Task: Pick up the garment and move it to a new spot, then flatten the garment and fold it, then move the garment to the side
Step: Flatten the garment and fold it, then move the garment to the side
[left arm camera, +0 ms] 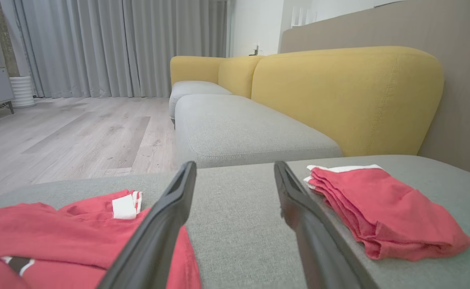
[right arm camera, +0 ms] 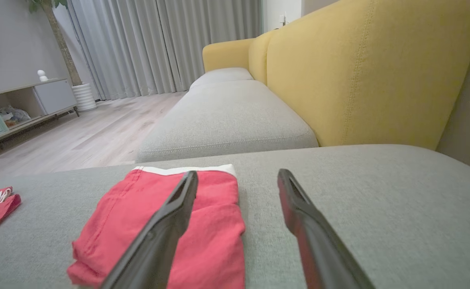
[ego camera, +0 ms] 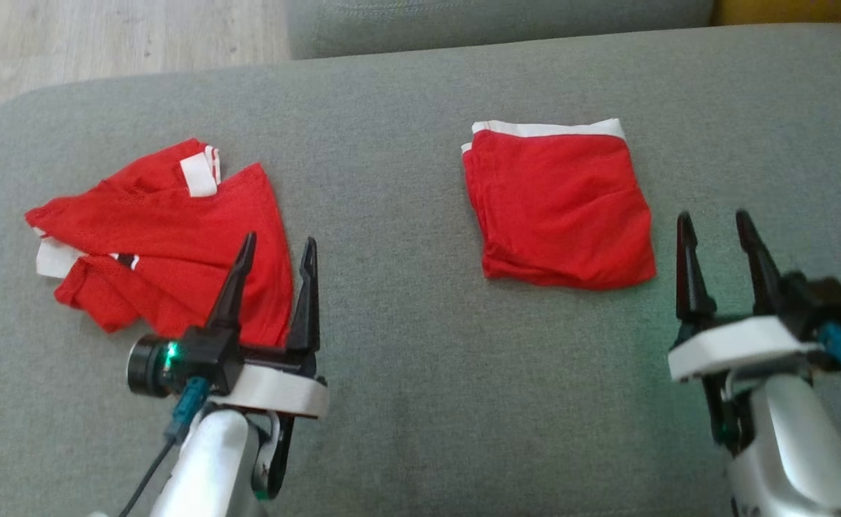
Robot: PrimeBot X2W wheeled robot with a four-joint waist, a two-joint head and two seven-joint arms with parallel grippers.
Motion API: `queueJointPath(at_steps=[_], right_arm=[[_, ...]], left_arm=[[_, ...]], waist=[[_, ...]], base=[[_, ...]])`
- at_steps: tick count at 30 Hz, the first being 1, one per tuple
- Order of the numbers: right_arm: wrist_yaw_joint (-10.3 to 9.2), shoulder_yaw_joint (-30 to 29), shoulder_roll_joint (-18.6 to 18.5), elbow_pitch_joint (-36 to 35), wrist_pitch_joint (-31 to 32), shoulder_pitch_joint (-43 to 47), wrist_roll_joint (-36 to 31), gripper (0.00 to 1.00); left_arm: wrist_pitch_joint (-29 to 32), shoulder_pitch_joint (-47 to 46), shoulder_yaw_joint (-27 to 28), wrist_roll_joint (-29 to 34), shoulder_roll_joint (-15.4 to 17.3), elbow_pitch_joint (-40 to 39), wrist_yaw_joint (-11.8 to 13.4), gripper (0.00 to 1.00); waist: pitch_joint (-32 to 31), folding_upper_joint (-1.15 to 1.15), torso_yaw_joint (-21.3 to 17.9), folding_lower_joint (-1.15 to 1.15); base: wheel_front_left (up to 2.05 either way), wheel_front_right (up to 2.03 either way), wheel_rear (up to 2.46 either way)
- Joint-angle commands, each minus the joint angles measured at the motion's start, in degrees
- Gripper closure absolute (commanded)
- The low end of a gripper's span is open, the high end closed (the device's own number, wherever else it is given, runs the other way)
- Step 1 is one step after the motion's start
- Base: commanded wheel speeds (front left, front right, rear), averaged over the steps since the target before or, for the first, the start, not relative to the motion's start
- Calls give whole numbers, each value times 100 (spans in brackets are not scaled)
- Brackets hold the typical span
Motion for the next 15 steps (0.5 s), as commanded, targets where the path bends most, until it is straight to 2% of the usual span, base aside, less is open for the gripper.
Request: queueJointPath(at_steps=[1, 7, 11, 15], right_arm=[[-4, 158, 42, -224, -63, 3, 83, 0], [-4, 65, 42, -335, -63, 40, 101, 0], [-4, -16, 42, -210, -39, -284, -70, 0], [-4, -208, 42, 61, 256, -670, -210, 0]], left_arm=[[-29, -96, 229, 52, 68, -117, -32, 0], [-29, -199, 268, 83, 31, -66, -78, 0], [-29, -337, 252, 114, 14, -114, -110, 0], [-29, -445, 218, 141, 5, -149, -135, 0]], waist=[[-15, 0, -3, 1], [77, 0, 61, 1], [287, 0, 183, 1], [468, 0, 308, 1]], base=[[0, 0, 0], [0, 0, 0], [0, 0, 0], [0, 0, 0]])
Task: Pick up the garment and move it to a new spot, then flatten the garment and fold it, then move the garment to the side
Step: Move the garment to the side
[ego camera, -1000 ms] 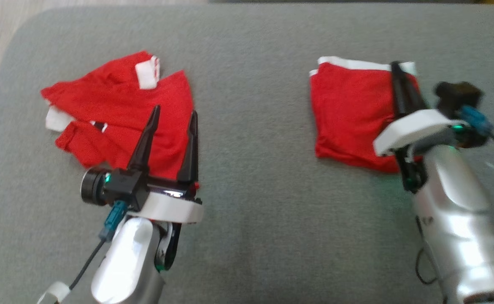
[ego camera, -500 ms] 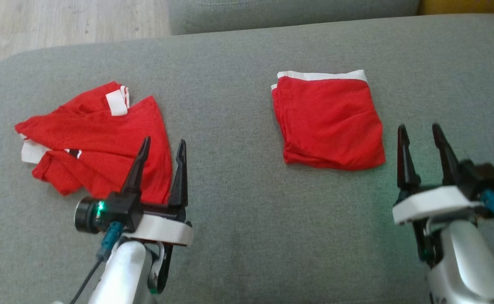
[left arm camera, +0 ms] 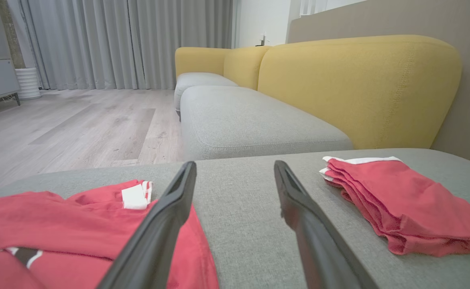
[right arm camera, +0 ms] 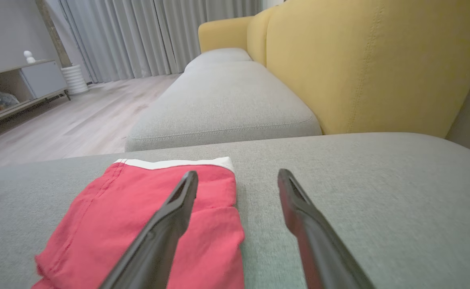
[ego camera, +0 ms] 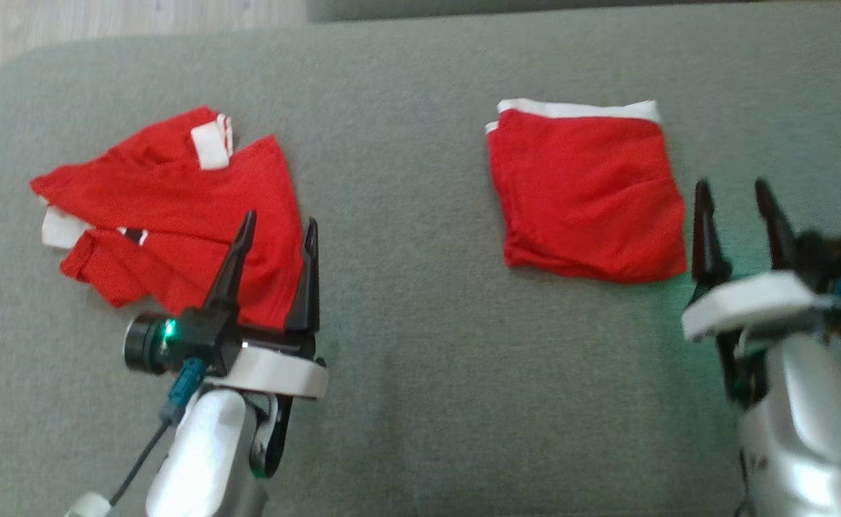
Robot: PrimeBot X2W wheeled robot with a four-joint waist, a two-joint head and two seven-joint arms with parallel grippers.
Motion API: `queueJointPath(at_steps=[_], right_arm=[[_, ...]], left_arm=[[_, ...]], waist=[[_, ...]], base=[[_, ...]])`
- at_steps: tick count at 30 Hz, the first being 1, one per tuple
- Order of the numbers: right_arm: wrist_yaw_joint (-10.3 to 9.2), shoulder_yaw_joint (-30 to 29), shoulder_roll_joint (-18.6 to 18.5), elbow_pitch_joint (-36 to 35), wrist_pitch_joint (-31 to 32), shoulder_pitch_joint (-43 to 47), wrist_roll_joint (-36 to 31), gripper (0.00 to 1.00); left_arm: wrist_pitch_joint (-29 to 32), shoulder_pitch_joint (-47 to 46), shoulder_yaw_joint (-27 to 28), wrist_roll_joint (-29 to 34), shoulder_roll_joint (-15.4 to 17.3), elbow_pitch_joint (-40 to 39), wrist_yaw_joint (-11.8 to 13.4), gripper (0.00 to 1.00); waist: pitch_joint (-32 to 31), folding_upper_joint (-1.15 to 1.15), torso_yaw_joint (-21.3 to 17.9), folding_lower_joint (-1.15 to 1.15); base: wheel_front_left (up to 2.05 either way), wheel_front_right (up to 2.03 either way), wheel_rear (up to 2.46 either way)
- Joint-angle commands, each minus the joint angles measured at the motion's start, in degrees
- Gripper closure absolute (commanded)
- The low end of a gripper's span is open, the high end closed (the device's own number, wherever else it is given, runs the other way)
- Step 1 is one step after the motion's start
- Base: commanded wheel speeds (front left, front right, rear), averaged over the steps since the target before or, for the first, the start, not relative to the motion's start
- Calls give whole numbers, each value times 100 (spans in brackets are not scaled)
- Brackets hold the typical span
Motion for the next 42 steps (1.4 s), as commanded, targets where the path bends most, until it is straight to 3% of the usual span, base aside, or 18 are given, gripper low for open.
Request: queueJointPath(at_steps=[1, 15, 16, 17, 18, 23, 29, 36, 41, 42], right_arm=[[-4, 88, 13, -137, 16, -245, -64, 0], [-4, -488, 12, 2341, 1405, -1648, -359, 0], [-4, -497, 12, 2492, 1478, -1700, -357, 41], [-4, -467, 6, 2606, 1506, -1746, -399, 91], [-4, -446, -9, 2681, 1484, -1789, -431, 100], [-4, -216, -180, 2766, 1069, -1998, -613, 100], [-4, 393, -701, 2645, 850, -2135, -763, 100], [-4, 1285, -1962, 2569, 1170, -2148, -752, 100], [-4, 1369, -2867, 2691, 1375, -2142, -766, 100], [-4, 1369, -2867, 2691, 1375, -2142, -766, 100]], left_arm=[[-29, -236, 151, 59, 34, -194, -21, 0], [-29, -448, 11, -14, 12, -252, 32, 0], [-29, -441, 15, -15, 12, -264, 38, 0], [-29, -433, 18, -15, 11, -274, 42, 0], [-29, -426, 22, -15, 11, -282, 46, 0], [-29, -388, 70, -34, 10, -272, 70, 0], [-29, -328, 71, -96, 10, -289, 100, 0], [-29, -329, 44, -135, 10, -350, 111, 0], [-29, -371, 48, -143, 10, -410, 98, 0], [-29, -371, 48, -143, 10, -410, 98, 0]], waist=[[135, 0, 119, 0], [577, 0, 633, 0], [580, 0, 640, 0], [580, 0, 645, 0], [576, 0, 644, 0], [483, 0, 569, 0], [301, 0, 430, 0], [320, 0, 420, 0], [460, 0, 505, 0], [460, 0, 505, 0]], base=[[0, 0, 0], [0, 0, 0], [0, 0, 0], [0, 0, 0], [0, 0, 0], [0, 0, 0], [0, 0, 0], [0, 0, 0], [0, 0, 0], [0, 0, 0]])
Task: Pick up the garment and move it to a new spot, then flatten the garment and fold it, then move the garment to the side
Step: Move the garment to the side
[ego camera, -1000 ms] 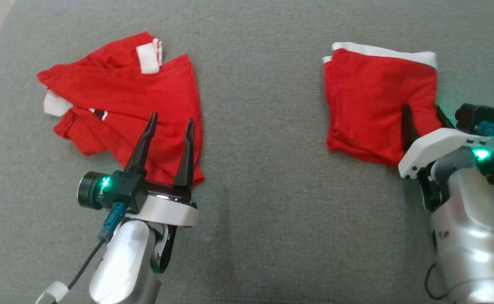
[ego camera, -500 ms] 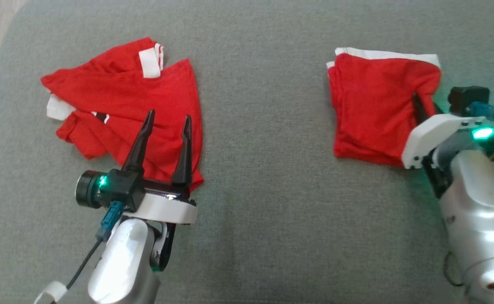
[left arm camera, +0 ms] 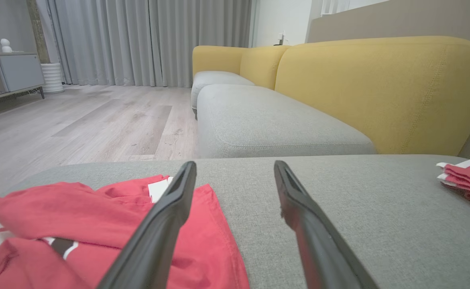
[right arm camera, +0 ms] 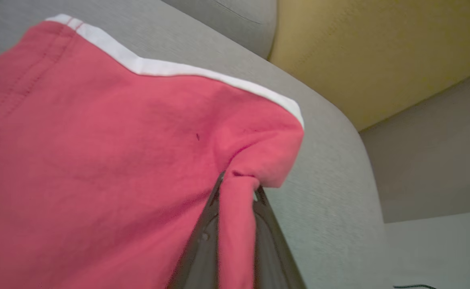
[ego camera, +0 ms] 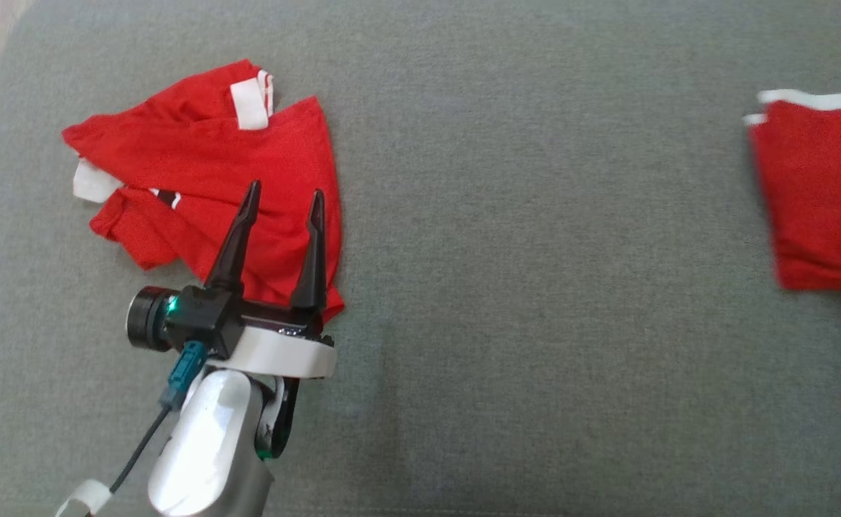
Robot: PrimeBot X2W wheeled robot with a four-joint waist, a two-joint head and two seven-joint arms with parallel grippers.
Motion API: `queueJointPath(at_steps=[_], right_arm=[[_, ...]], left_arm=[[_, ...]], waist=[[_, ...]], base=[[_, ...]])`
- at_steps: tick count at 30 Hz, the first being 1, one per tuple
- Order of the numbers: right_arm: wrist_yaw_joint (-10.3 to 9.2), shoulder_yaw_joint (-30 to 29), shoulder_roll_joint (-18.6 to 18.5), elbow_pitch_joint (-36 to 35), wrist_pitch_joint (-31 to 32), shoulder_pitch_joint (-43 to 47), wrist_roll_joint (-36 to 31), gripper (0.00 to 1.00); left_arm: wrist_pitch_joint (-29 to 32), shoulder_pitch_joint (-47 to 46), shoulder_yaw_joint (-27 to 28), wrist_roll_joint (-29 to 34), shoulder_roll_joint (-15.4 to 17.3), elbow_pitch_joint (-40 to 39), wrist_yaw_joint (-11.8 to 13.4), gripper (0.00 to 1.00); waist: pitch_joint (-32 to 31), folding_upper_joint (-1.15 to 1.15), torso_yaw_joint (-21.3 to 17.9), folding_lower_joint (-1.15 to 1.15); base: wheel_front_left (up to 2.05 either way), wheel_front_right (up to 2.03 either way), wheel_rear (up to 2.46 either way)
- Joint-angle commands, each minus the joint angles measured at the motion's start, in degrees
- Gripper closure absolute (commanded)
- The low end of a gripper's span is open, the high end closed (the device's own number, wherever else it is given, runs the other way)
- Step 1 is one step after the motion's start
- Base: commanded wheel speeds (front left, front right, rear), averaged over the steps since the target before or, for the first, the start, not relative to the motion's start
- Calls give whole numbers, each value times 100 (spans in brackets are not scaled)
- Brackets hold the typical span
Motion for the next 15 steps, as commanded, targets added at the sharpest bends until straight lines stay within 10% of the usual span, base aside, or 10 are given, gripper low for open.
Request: queueJointPath(at_steps=[1, 15], right_arm=[[-4, 5, -351, -96, 21, -152, -117, 100], [-4, -698, -570, -28, -8, -188, -762, 100]], left_arm=[[-29, -164, 184, -16, 42, -210, 20, 0], [-29, -202, 261, 48, 41, -258, -4, 0]], waist=[[72, 0, 63, 0], [211, 0, 166, 0]], base=[[0, 0, 0], [0, 0, 0]])
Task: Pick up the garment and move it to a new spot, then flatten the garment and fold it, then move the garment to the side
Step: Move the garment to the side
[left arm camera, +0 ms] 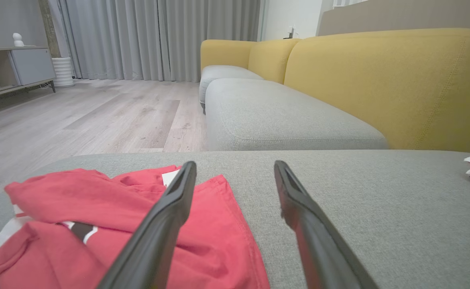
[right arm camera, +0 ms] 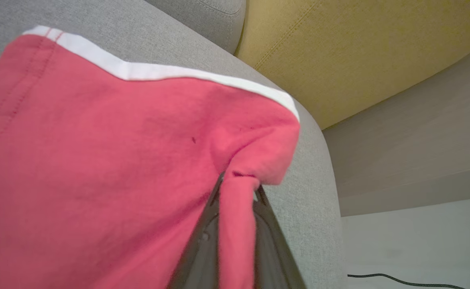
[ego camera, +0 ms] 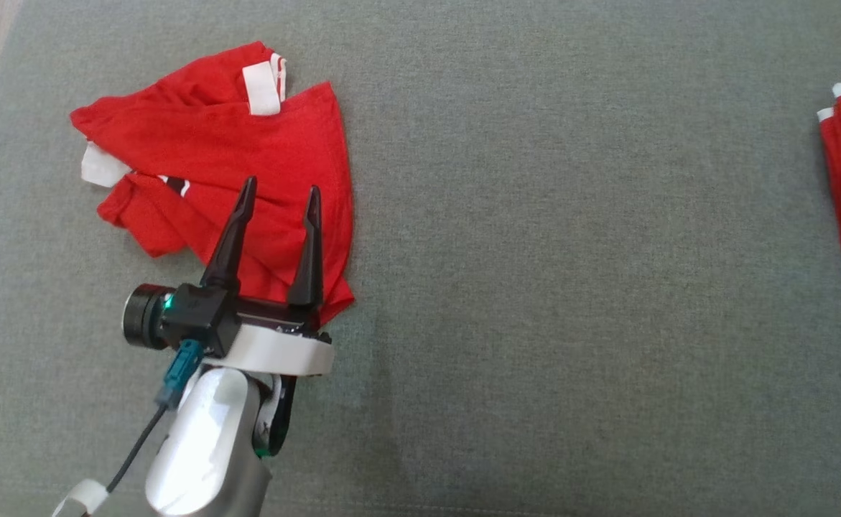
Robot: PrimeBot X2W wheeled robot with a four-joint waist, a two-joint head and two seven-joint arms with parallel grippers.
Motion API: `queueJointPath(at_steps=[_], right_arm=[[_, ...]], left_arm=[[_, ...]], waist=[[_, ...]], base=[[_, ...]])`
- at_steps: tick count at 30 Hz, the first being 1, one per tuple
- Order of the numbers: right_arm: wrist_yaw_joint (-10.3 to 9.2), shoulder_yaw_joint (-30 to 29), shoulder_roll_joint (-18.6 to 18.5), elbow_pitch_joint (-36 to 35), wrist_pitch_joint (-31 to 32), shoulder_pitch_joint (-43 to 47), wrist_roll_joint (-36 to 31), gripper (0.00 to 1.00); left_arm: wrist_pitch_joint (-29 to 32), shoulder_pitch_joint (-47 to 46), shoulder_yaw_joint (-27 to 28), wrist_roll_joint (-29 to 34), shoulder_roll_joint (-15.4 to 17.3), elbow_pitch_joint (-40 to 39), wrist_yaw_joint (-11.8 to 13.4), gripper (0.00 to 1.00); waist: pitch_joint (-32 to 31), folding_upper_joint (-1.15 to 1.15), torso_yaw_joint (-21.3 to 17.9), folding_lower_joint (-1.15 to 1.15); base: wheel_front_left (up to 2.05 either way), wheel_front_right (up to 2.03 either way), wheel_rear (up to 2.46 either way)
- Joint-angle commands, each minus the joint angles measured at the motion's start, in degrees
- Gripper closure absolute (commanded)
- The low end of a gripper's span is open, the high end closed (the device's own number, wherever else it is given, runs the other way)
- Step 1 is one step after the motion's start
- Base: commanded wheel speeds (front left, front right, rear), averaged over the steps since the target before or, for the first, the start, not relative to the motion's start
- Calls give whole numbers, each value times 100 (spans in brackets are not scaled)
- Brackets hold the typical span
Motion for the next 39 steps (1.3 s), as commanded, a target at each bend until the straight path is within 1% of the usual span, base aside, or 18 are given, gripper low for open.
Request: queueJointPath(at_steps=[1, 3, 4, 5, 8, 11, 14, 15, 18, 22, 25, 28, 30, 31, 34, 37, 39], right_arm=[[-4, -2, -128, -114, -42, -43, -44, 100], [-4, -137, -70, -100, -28, -27, -115, 100], [-4, -214, -36, -112, -39, -18, -159, 7], [-4, -317, 8, -127, -48, -16, -184, 0], [-4, -536, 148, -278, -178, 1, -349, 0], [-4, -690, 400, -485, -316, 23, -457, 0], [-4, -751, 736, -744, -545, 57, -481, 0], [-4, -739, 986, -931, -718, 86, -440, 0], [-4, -667, 1410, -1288, -952, 125, -233, 0], [-4, -481, 2063, -1921, -1259, 306, 279, 0], [-4, -293, 2514, -2481, -1405, 581, 655, 0], [-4, -126, 2845, -2944, -1509, 1005, 1007, 0], [-4, -59, 3008, -3196, -1583, 1353, 1197, 0], [-4, -59, 3008, -3196, -1583, 1353, 1197, 0], [-4, 36, 3152, -3455, -1686, 1916, 1429, 0], [-4, 93, 3198, -3610, -1763, 2453, 1578, 0], [-4, 183, 3203, -3688, -1800, 2773, 1853, 0]], left_arm=[[-29, -191, 222, 45, 42, -209, -5, 0], [-29, -186, 229, 58, 42, -201, -9, 0], [-29, -177, 234, 63, 42, -192, -9, 0], [-29, -167, 237, 67, 42, -186, -12, 0], [-29, -123, 248, 70, 42, -171, -23, 0], [-29, -50, 281, 66, 42, -172, -29, 0], [-29, 49, 322, 43, 42, -173, -32, 0], [-29, 123, 335, 26, 42, -173, -32, 0], [-29, 215, 354, 37, 42, -178, -35, 0], [-29, 326, 439, 61, 42, -223, -32, 0], [-29, 400, 477, 89, 42, -243, -49, 0], [-29, 471, 492, 98, 42, -226, -62, 0], [-29, 521, 499, 99, 42, -219, -75, 0], [-29, 521, 499, 99, 42, -219, -75, 0], [-29, 632, 523, 86, 42, -219, -76, 0], [-29, 760, 529, 50, 42, -208, -63, 0], [-29, 846, 500, 45, 42, -189, -65, 0]], waist=[[-5, 0, -4, 0], [-35, 0, -20, 0], [-66, 0, -37, 0], [-101, 0, -54, 0], [-257, 0, -121, 0], [-472, 0, -208, 0], [-737, 0, -300, 0], [-914, 0, -356, 0], [-1144, 0, -430, 0], [-1371, 0, -544, 0], [-1490, 0, -606, 0], [-1601, 0, -638, 0], [-1658, 0, -638, 0], [-1658, 0, -638, 0], [-1714, 0, -626, 0], [-1741, 0, -608, 0], [-1759, 0, -586, 0]], base=[[0, 0, 0], [0, 0, 0], [0, 0, 0], [0, 0, 0], [0, 0, 0], [0, 0, 0], [0, 0, 0], [0, 0, 0], [0, 0, 0], [0, 0, 0], [0, 0, 0], [0, 0, 0], [0, 0, 0], [0, 0, 0], [0, 0, 0], [0, 0, 0], [0, 0, 0]])
